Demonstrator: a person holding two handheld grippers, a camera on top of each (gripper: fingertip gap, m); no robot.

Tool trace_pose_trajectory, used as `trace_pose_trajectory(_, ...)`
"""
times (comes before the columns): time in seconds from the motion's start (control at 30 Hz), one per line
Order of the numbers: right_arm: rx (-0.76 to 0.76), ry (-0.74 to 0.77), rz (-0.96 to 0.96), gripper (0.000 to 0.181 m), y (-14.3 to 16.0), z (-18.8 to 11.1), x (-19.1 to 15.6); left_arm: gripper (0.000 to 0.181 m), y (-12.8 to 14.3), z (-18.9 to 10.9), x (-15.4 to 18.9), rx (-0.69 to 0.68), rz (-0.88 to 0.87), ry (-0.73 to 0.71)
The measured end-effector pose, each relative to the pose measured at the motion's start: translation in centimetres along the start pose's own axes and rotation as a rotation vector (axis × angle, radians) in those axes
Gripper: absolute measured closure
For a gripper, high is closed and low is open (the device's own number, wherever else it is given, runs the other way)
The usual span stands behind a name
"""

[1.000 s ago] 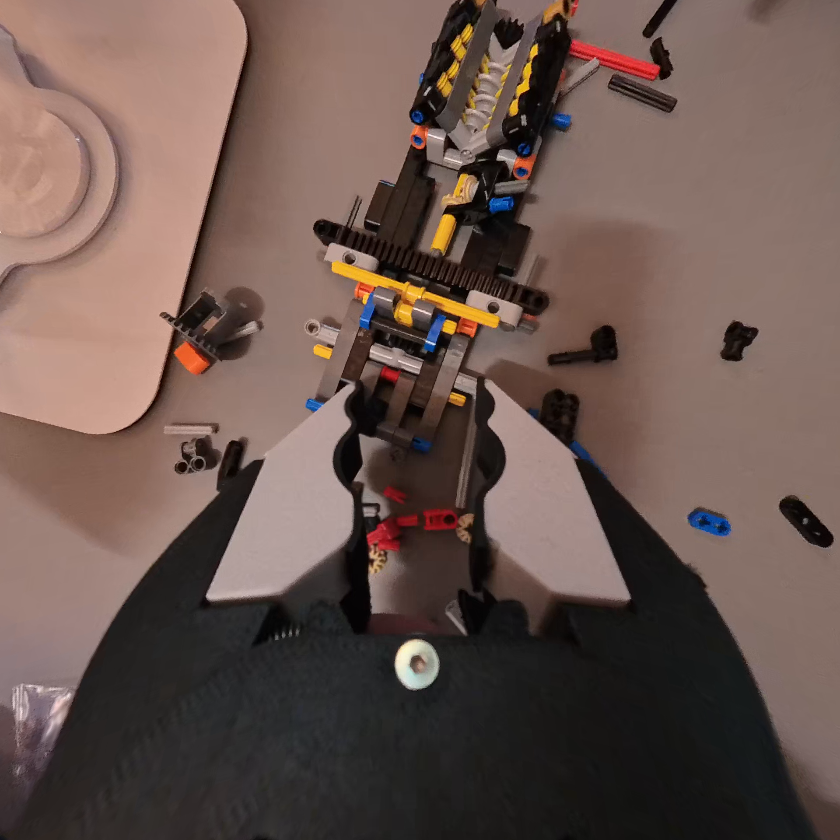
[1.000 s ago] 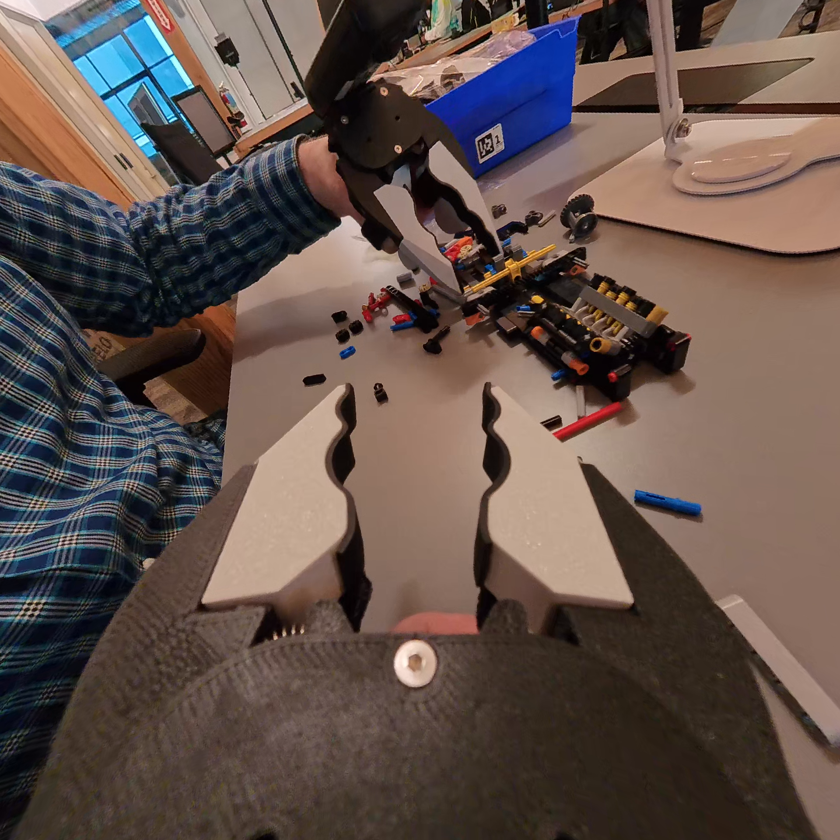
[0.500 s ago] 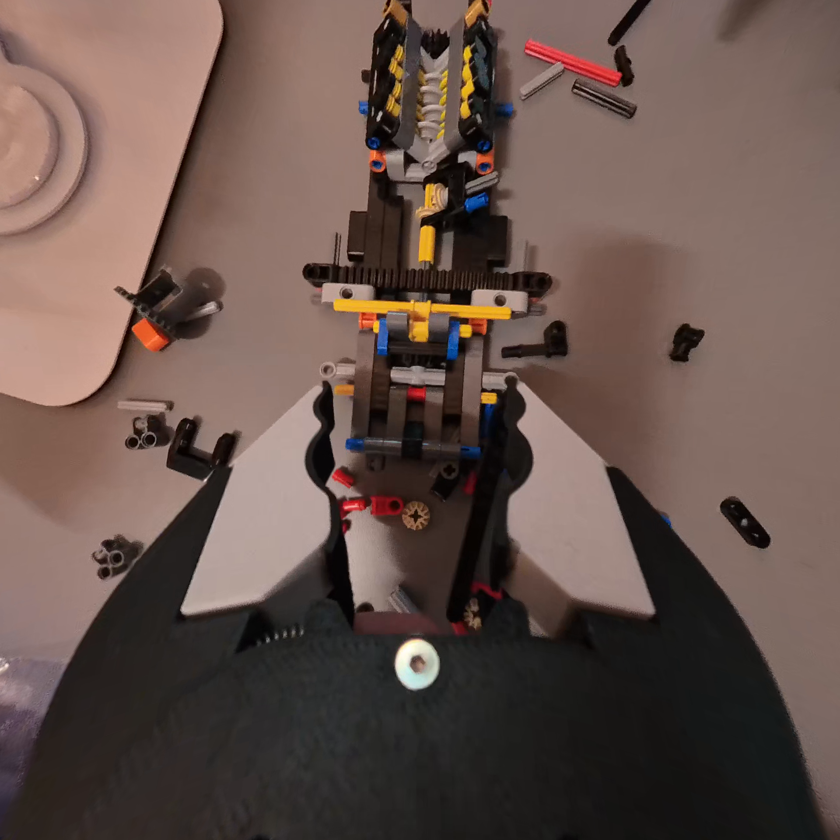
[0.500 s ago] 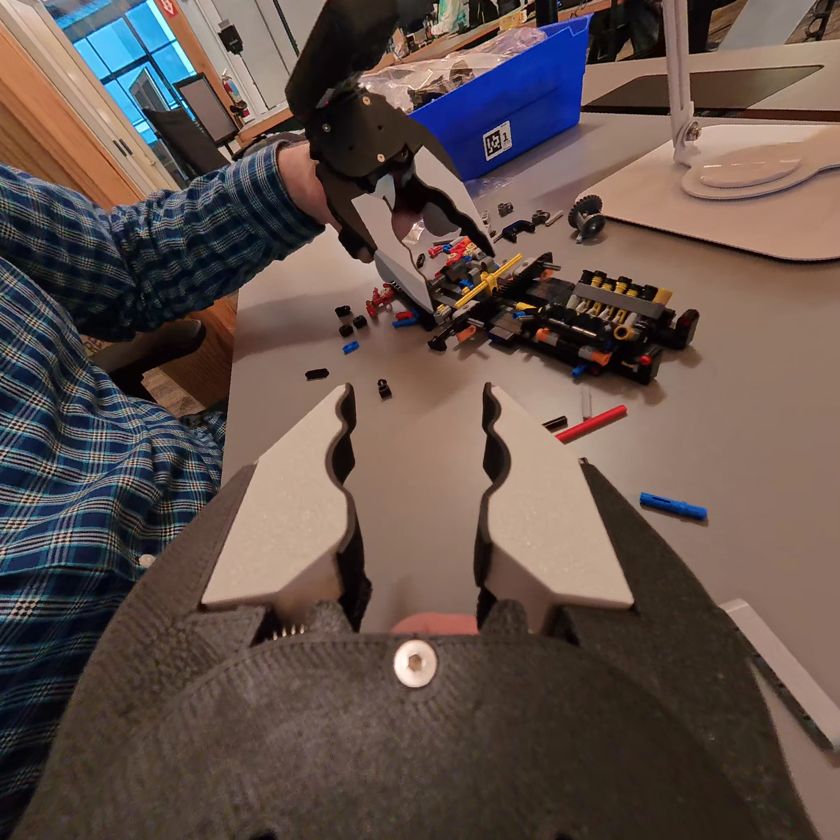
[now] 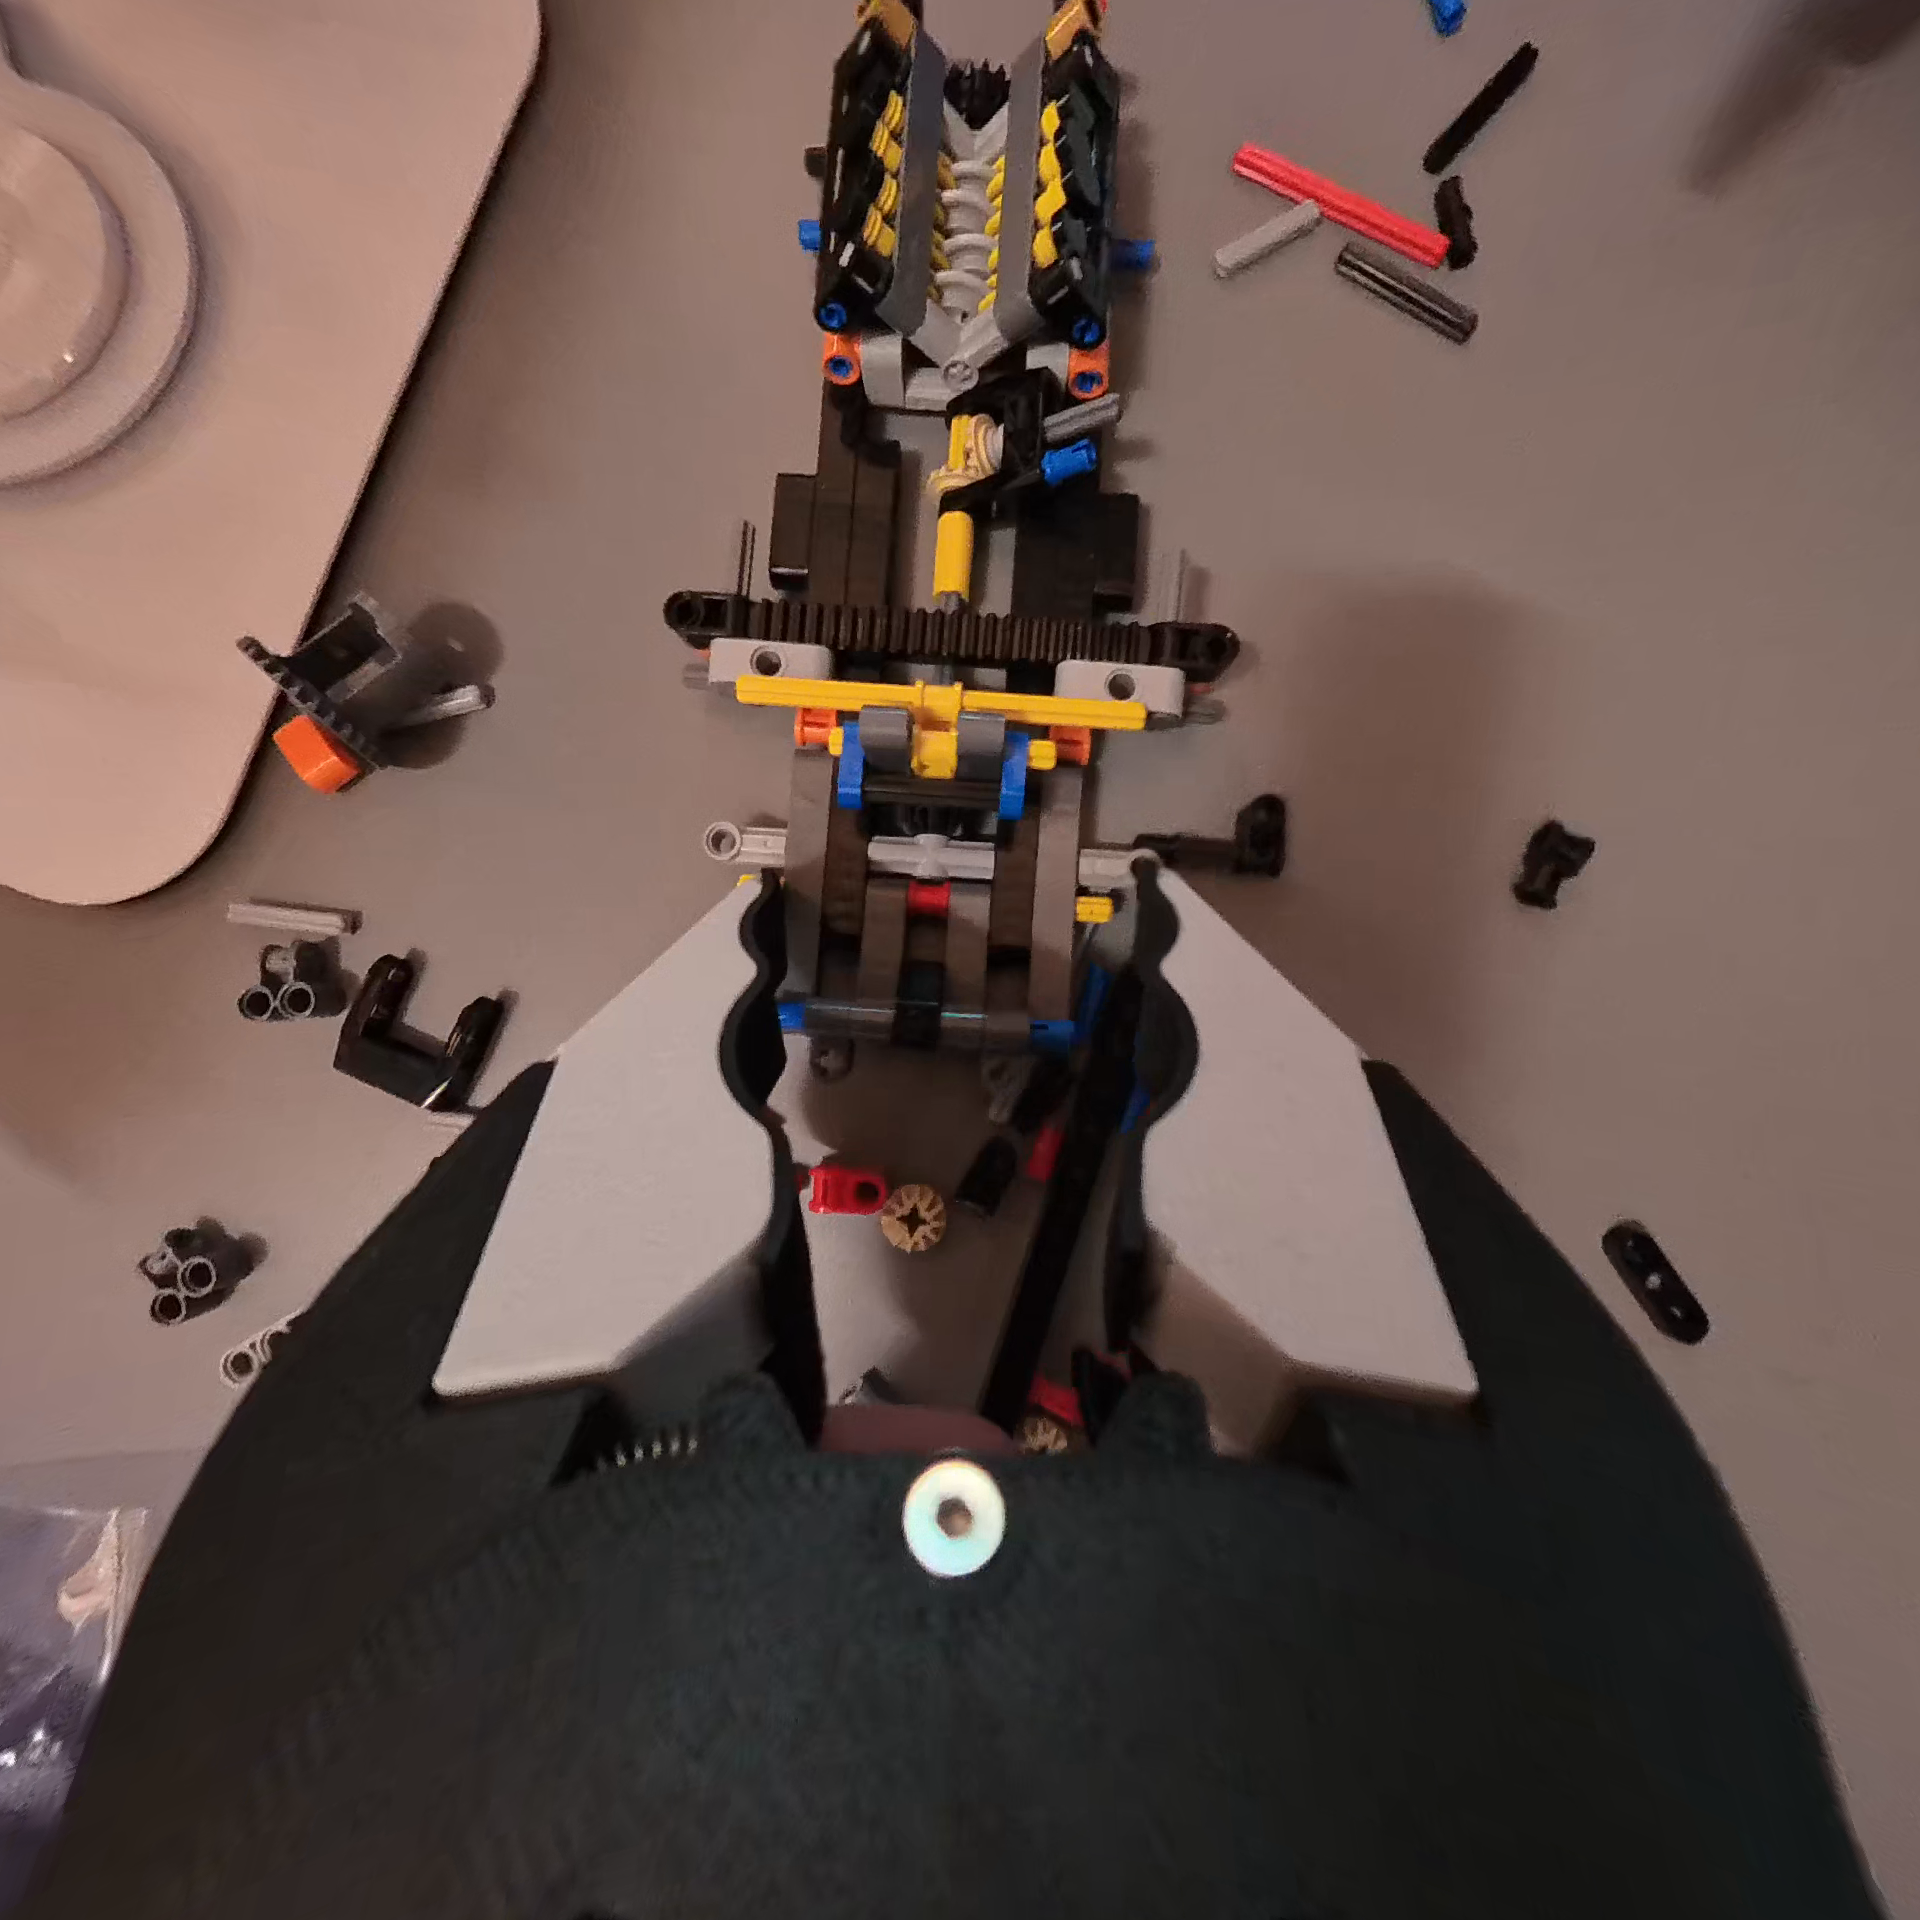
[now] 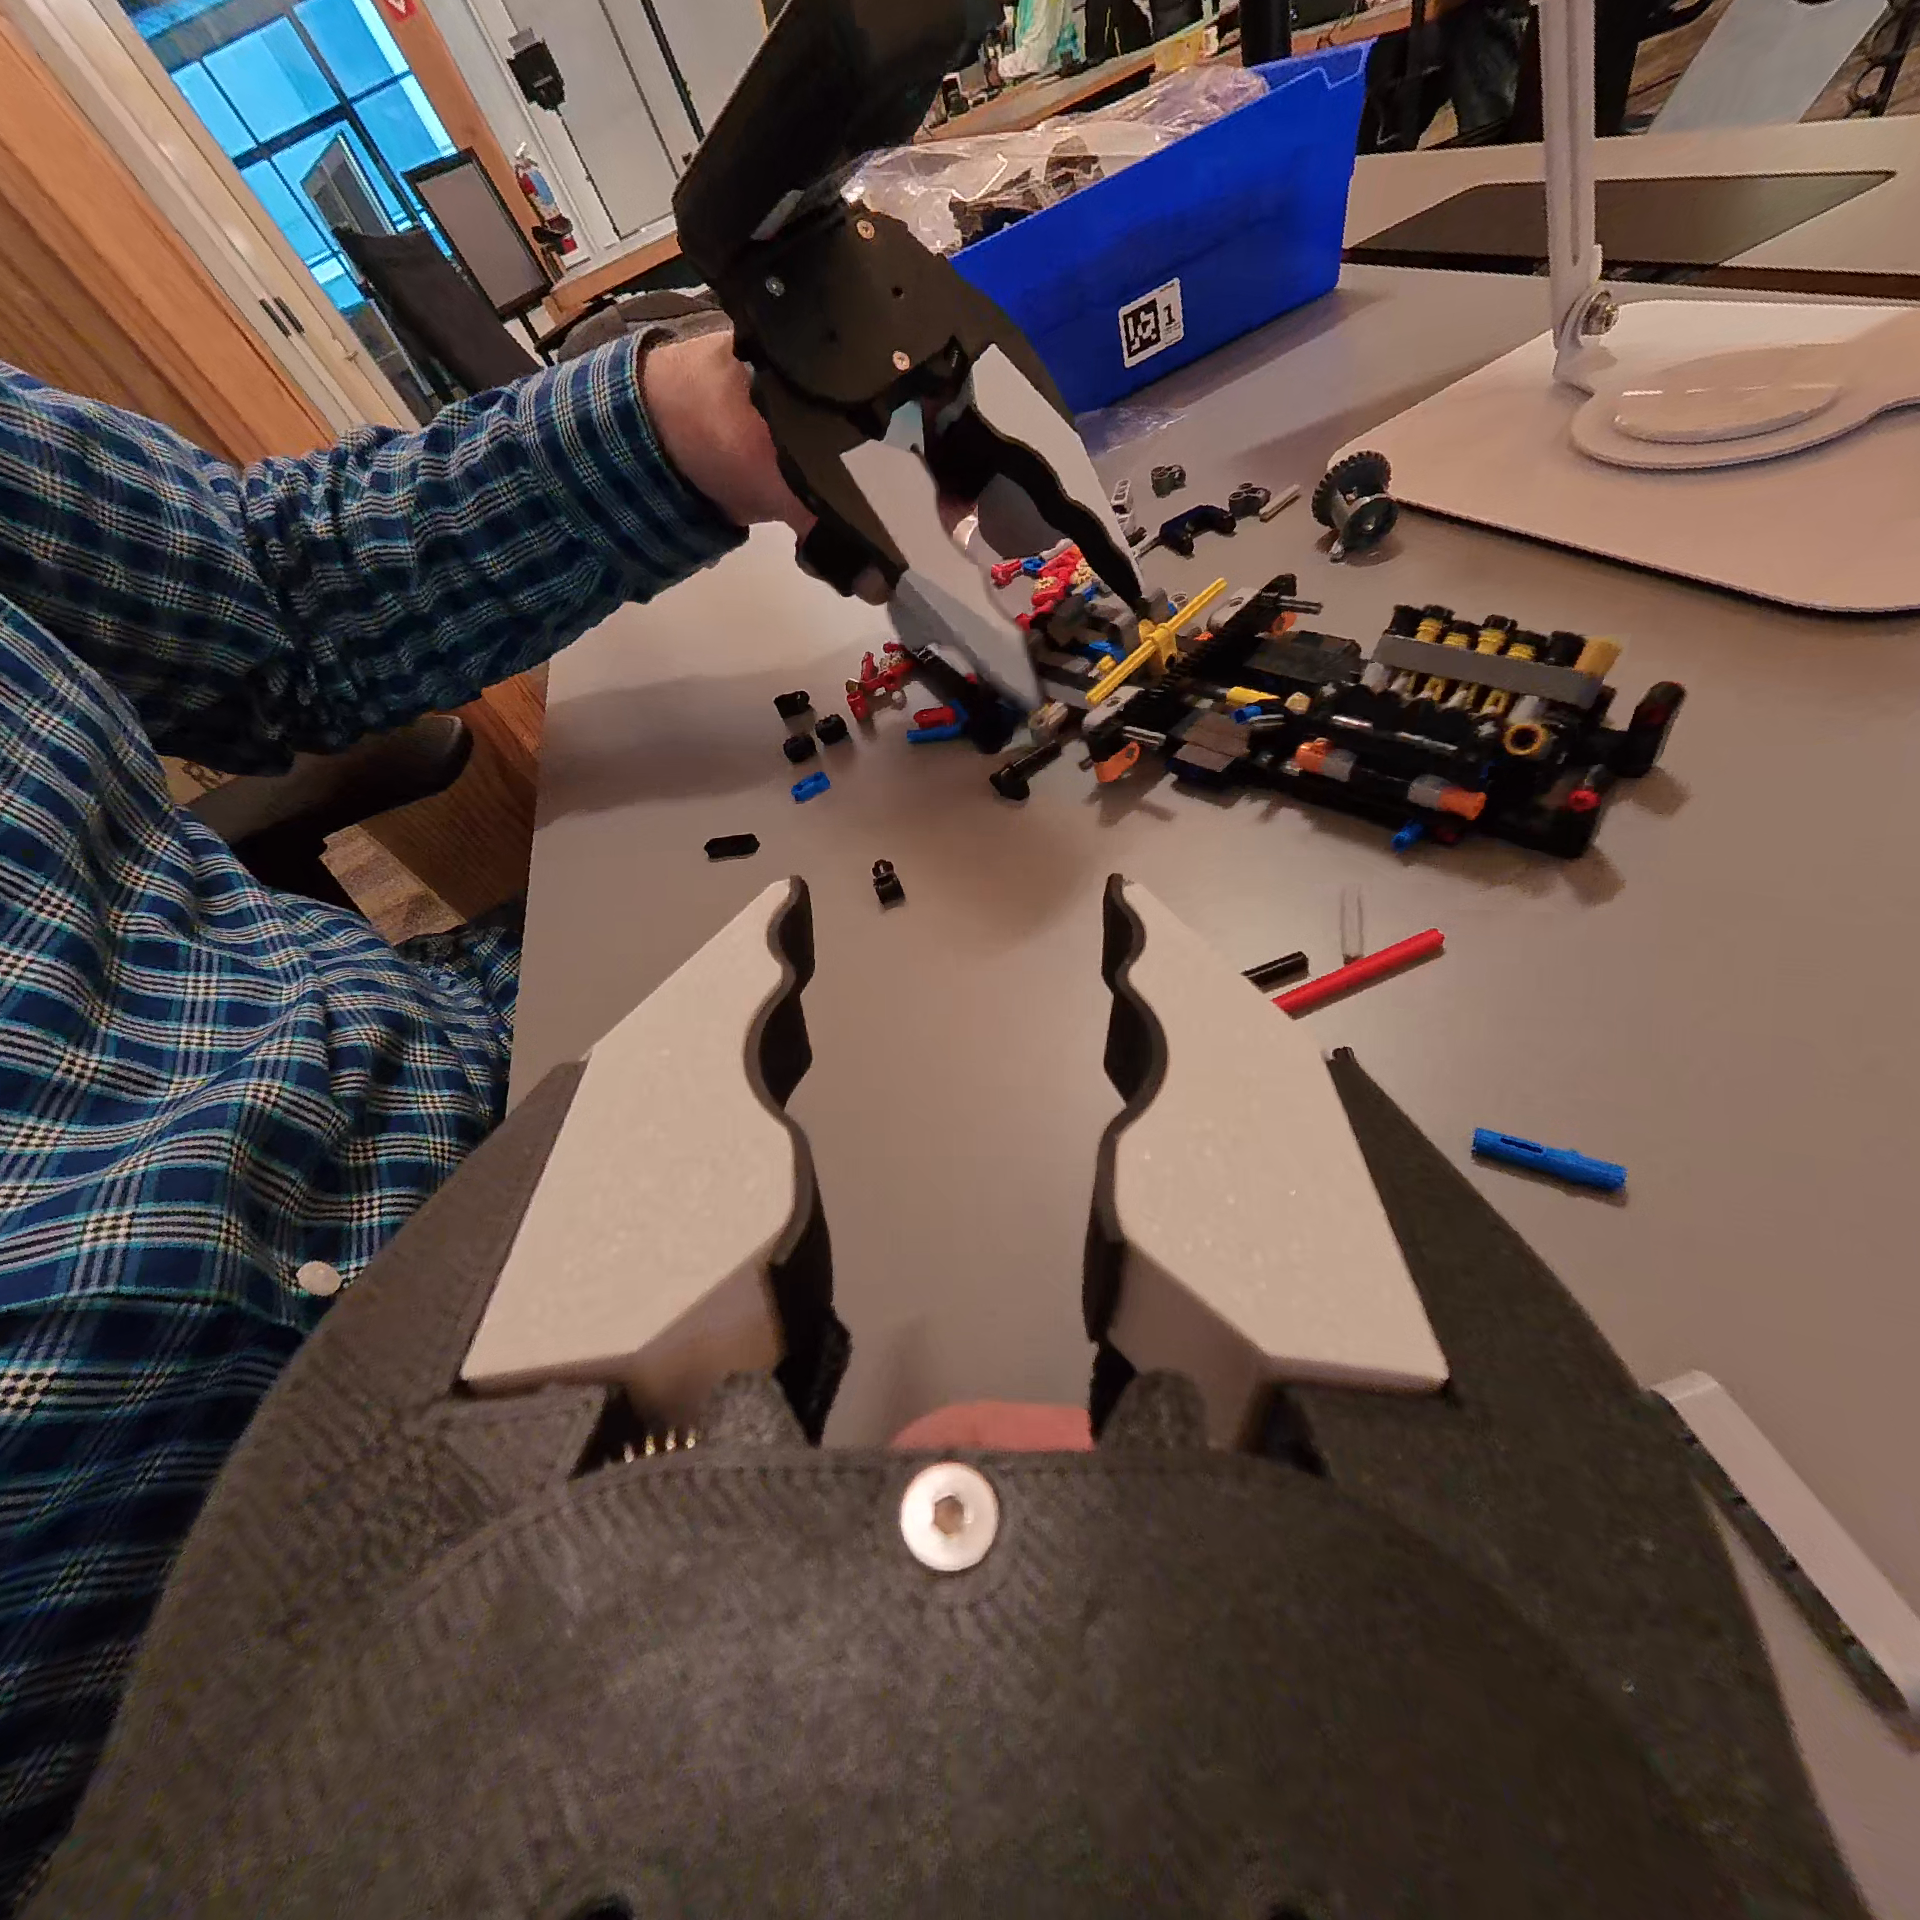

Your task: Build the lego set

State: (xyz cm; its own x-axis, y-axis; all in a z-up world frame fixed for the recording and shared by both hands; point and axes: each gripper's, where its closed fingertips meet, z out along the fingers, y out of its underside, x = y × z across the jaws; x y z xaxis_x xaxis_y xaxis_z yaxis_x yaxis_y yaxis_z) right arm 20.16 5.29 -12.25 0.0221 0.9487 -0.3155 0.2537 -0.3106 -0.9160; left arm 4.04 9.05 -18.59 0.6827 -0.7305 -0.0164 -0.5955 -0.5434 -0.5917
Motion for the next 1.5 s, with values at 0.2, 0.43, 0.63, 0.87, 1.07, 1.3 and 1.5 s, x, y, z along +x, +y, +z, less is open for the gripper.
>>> trace_pose_trajectory(0.2,0.002,-0.002,-0.012,0.126,0.0,-0.1,-0.2,0.125,-0.5,0.5,-0.1,0.003,-0.021,-0.034)
trace_pose_trajectory(0.43,-0.010,0.028,-0.032,0.126,0.3,-0.2,-0.2,0.114,-0.6,-0.2,-0.1,0.041,-0.050,-0.054)
trace_pose_trajectory(0.63,-0.103,0.093,-0.101,0.128,1.6,0.7,-0.1,0.111,0.1,-1.6,-0.1,0.081,-0.028,-0.126)
trace_pose_trajectory(0.87,-0.278,0.186,-0.231,0.130,4.2,2.2,0.2,0.118,-0.8,-3.6,1.8,0.224,-0.031,-0.155)
trace_pose_trajectory(1.07,-0.265,0.242,-0.251,0.132,3.9,2.1,0.7,0.109,-0.6,-4.0,4.2,0.284,-0.040,-0.149)
trace_pose_trajectory(1.3,-0.306,0.292,-0.298,0.132,4.5,2.3,1.1,0.106,0.7,-5.2,5.0,0.327,-0.083,-0.190)
trace_pose_trajectory(1.5,-0.298,0.314,-0.311,0.133,4.4,2.3,1.2,0.121,2.7,-7.1,4.4,0.362,-0.131,-0.262)
